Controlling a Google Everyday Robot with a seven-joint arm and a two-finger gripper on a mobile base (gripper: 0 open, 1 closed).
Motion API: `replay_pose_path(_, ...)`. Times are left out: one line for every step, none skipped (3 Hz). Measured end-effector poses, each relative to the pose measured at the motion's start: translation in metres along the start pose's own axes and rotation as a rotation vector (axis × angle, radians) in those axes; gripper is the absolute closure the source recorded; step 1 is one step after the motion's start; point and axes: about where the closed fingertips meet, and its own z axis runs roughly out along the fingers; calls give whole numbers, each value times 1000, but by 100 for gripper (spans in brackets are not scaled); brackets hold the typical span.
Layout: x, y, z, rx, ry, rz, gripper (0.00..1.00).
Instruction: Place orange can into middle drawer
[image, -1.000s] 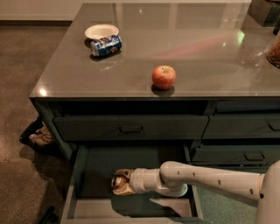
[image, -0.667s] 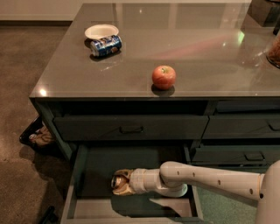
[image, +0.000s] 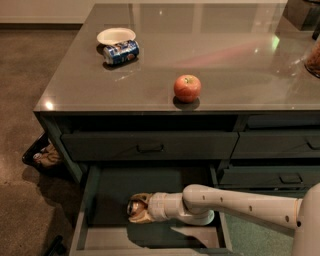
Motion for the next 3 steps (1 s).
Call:
replay_pose_path(0, 0, 0, 0, 0, 0, 4)
replay_pose_path(0, 0, 0, 0, 0, 0, 0)
replay_pose_path(0, 0, 0, 0, 0, 0, 0)
